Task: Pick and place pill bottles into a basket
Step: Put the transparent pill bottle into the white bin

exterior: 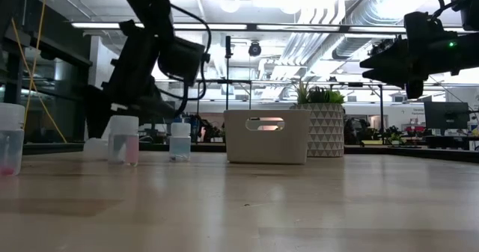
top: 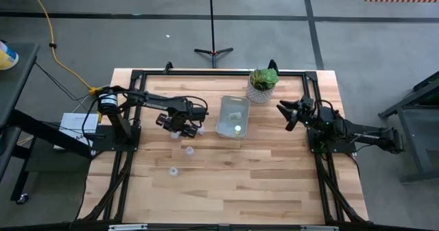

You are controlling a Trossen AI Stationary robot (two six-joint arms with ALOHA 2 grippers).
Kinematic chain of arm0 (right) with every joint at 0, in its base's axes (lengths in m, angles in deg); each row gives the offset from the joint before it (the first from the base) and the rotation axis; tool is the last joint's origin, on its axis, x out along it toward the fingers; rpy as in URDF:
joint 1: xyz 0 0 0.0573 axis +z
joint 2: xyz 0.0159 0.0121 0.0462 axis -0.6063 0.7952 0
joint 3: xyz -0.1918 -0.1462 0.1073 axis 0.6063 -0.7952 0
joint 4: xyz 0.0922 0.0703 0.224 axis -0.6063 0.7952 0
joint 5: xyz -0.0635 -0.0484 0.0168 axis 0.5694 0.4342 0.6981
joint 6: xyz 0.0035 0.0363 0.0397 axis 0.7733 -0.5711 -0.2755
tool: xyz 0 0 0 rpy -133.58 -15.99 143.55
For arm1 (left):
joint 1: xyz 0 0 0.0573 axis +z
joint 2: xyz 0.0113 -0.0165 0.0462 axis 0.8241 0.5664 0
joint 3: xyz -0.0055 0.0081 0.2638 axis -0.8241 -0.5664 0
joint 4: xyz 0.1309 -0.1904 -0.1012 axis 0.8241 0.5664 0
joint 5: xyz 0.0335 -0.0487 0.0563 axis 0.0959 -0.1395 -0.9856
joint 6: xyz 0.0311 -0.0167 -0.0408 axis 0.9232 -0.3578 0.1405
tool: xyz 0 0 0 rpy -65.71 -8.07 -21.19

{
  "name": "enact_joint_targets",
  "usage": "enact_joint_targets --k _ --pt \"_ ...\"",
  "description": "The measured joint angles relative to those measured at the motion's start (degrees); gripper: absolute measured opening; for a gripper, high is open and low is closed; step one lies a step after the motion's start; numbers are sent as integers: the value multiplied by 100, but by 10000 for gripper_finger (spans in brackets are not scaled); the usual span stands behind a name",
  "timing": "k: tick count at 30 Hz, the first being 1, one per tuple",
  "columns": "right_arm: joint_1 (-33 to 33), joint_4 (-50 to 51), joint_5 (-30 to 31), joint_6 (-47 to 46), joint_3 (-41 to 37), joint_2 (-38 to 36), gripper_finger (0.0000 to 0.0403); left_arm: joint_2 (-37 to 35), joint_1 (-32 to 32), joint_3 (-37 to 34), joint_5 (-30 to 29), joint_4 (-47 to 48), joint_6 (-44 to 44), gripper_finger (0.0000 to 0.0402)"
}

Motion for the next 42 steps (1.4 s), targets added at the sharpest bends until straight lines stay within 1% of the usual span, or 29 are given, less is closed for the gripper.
enact_joint_targets --k 5,11,13,17,18,20,21,23,25,27,29,32,35,39,42 --pt "1 1 -40 0 0 0 149 -17 4 -289 67 -506 -85 248" --pt "1 2 -43 0 0 0 149 -20 2 -324 -25 -594 184 243" --pt "0 3 -67 0 0 0 149 -17 4 -326 -32 -605 310 229" --pt "1 3 -82 0 0 0 149 -11 3 -316 -51 -607 565 181" --pt "2 3 -85 0 0 0 149 -8 4 -284 -65 -579 654 171" --pt "0 3 -84 0 0 0 149 -7 2 -188 -162 -442 847 170" --pt "2 4 -85 0 0 -1 149 -8 0 -122 -316 -309 932 170" --pt "1 4 -86 0 0 0 149 -41 4 144 -606 46 982 170" --pt "2 5 -86 0 0 -1 149 -162 32 445 -871 320 1276 169" --pt "1 5 -86 0 0 0 149 -264 52 751 -1024 329 1646 169" --pt "0 5 -86 0 0 20 149 -377 56 1082 -1092 -39 2124 170" --pt "1 6 -88 2 0 60 149 -509 39 1602 -1121 -865 2907 180" --pt "1 8 -93 2 0 87 149 -501 37 2051 -940 -1849 3772 182" --pt "2 8 -91 2 0 83 149 -464 42 2163 -335 -3561 4648 168" --pt "2 8 -90 2 0 101 149 -346 39 2100 -201 -4570 4998 168"
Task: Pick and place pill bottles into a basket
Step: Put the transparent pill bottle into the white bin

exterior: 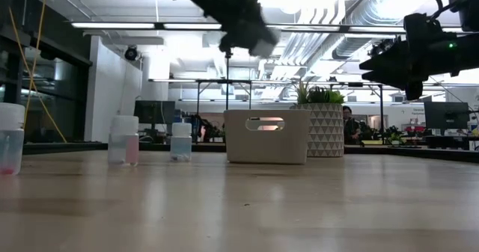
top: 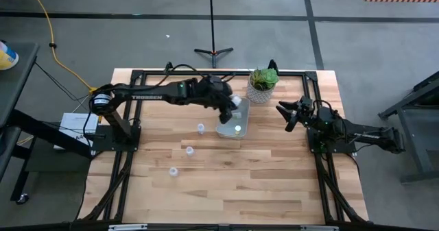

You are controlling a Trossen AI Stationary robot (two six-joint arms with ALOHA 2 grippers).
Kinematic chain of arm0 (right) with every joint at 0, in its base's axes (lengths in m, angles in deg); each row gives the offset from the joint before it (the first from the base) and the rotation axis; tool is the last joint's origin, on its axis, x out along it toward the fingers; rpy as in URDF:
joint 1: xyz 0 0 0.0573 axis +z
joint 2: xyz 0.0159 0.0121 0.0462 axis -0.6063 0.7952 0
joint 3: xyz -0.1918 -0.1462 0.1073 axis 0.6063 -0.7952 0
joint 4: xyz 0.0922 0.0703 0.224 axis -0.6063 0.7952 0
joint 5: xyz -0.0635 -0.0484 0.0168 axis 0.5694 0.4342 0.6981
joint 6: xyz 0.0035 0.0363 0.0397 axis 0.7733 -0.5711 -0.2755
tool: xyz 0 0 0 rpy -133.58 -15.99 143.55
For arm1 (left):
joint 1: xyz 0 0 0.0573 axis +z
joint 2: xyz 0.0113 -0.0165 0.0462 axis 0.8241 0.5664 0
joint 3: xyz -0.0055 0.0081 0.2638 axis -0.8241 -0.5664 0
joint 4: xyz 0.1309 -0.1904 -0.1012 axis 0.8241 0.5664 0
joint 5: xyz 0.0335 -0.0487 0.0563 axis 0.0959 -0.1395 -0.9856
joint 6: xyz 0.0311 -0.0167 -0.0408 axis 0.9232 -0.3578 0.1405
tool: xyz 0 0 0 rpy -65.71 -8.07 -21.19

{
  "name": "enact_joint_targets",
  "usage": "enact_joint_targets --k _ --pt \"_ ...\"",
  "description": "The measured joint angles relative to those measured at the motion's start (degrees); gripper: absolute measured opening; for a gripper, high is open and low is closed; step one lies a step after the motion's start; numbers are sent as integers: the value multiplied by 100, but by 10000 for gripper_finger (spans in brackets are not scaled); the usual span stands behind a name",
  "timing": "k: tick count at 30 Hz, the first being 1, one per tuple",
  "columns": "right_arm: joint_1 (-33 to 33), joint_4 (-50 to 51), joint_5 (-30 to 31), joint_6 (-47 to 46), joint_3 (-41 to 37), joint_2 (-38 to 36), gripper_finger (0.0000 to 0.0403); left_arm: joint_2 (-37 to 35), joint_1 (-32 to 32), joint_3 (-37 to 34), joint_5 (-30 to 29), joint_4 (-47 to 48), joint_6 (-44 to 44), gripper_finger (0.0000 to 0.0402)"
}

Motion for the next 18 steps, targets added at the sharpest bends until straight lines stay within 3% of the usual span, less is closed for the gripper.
enact_joint_targets --k 18 --pt "-1 -2 3 4 0 133 149 1357 225 -33 41 -1022 899 172"
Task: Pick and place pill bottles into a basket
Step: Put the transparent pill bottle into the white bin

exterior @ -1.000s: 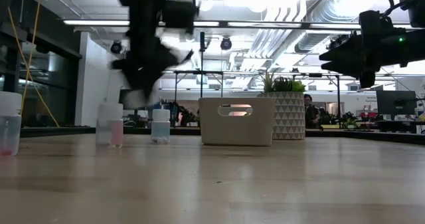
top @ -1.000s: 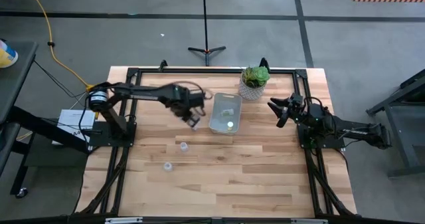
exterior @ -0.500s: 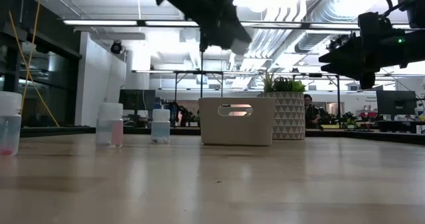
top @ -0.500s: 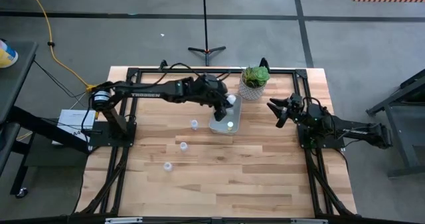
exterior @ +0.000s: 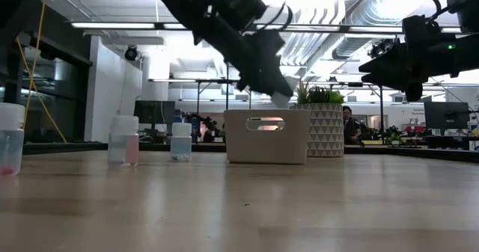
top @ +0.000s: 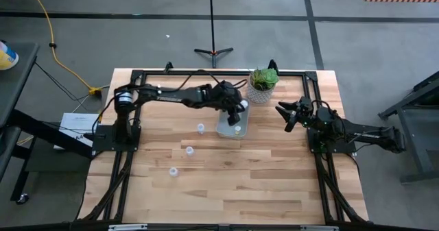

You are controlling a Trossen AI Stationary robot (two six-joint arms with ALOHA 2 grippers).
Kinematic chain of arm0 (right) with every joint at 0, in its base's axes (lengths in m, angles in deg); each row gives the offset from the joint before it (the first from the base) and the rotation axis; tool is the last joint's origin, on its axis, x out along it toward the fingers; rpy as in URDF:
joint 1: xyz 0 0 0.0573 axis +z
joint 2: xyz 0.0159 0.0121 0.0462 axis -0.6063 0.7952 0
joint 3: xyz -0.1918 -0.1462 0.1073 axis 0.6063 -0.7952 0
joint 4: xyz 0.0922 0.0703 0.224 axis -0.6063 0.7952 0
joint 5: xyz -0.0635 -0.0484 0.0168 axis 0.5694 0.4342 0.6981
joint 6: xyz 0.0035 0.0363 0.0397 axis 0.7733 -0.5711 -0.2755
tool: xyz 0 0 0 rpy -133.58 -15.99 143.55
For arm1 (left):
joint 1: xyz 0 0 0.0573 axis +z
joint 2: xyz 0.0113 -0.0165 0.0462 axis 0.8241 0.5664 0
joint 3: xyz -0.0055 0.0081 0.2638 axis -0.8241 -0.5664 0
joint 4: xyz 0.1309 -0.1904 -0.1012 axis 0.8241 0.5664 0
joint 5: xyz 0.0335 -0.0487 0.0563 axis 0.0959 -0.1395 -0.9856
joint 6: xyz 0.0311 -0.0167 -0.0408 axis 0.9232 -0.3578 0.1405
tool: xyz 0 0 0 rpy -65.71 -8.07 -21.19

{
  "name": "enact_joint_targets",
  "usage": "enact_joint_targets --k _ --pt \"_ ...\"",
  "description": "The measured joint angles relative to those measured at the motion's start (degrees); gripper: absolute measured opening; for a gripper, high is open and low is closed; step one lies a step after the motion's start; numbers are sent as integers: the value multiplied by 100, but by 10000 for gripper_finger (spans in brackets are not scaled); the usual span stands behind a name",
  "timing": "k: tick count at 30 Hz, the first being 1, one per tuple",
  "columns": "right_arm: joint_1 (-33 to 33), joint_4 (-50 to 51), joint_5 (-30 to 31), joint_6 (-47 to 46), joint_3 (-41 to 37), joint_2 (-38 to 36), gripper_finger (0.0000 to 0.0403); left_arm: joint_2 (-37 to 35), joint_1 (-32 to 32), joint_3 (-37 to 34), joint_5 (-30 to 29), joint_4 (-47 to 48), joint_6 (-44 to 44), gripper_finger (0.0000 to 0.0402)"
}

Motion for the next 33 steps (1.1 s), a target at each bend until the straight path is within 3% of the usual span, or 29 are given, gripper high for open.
enact_joint_targets --k 3,9,17,33 --pt "0 0 0 0 0 19 149 152 90 0 11 -217 119 171" --pt "1 2 0 -2 0 106 149 305 239 2 720 -798 130 169" --pt "0 1 2 -1 0 152 149 357 232 4 726 -990 584 172" --pt "0 2 2 -66 0 178 149 783 309 7 852 -1309 322 174"
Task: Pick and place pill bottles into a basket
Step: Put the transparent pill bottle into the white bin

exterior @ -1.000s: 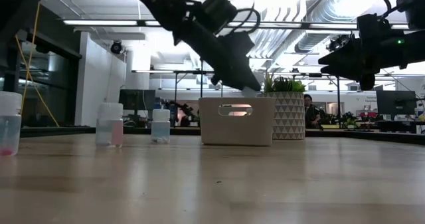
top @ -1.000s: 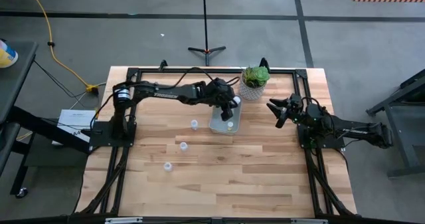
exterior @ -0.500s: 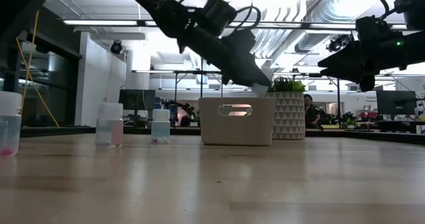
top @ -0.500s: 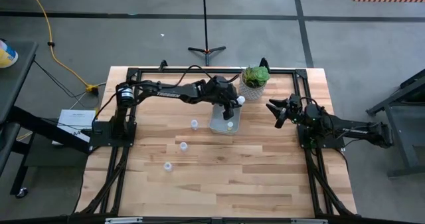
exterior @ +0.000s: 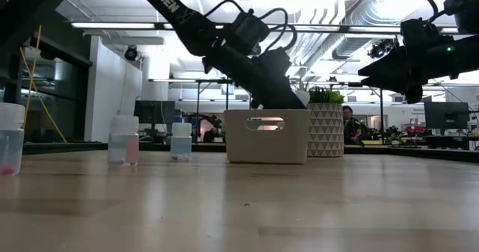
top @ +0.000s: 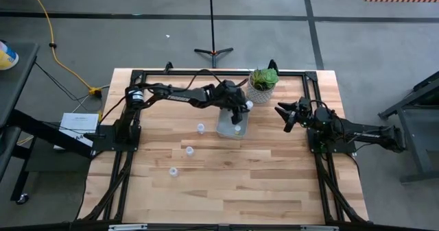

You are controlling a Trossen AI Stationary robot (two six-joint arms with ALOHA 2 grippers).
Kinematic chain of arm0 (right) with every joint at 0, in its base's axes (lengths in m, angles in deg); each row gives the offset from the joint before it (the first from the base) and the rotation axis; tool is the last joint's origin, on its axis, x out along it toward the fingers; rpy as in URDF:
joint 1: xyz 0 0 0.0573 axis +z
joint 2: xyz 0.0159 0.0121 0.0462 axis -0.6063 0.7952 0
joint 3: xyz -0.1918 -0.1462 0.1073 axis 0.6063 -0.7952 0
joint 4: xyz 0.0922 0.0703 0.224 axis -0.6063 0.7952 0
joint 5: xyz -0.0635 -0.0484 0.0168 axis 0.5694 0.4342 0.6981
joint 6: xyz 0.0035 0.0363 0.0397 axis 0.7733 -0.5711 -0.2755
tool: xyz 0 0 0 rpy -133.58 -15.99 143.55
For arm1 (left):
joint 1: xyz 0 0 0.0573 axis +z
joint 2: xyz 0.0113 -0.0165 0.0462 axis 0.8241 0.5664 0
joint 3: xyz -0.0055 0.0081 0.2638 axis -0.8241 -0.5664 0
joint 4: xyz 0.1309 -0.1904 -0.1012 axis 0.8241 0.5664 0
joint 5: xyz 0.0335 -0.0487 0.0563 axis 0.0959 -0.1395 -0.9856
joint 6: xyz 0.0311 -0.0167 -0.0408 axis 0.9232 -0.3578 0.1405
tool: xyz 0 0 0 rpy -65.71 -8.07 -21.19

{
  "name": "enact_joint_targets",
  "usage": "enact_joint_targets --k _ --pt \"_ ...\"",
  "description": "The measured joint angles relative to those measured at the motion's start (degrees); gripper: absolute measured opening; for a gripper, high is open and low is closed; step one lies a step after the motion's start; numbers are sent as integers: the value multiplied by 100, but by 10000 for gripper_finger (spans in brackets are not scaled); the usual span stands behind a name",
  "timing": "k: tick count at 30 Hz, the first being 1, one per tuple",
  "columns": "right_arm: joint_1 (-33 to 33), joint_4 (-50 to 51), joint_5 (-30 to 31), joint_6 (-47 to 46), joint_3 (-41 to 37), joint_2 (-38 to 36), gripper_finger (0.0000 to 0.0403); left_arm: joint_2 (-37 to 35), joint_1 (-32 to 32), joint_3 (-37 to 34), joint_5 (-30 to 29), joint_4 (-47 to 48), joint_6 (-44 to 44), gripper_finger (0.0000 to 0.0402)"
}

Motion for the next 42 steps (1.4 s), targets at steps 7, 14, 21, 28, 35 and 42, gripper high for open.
enact_joint_targets --k 7,14,21,28,35,42 --pt "0 -1 0 -2 0 0 149 122 -3 7 24 -75 60 174" --pt "1 -1 0 -2 0 0 149 201 0 4 92 -53 54 175" --pt "2 -2 0 -2 0 0 149 210 -2 2 126 -42 -46 223" --pt "0 -2 0 -2 0 0 149 208 -2 2 120 -47 -48 284" --pt "1 -2 2 -2 2 0 149 208 -2 88 117 -42 -50 300" --pt "1 -2 2 -2 1 0 149 206 -2 478 204 92 -55 300"
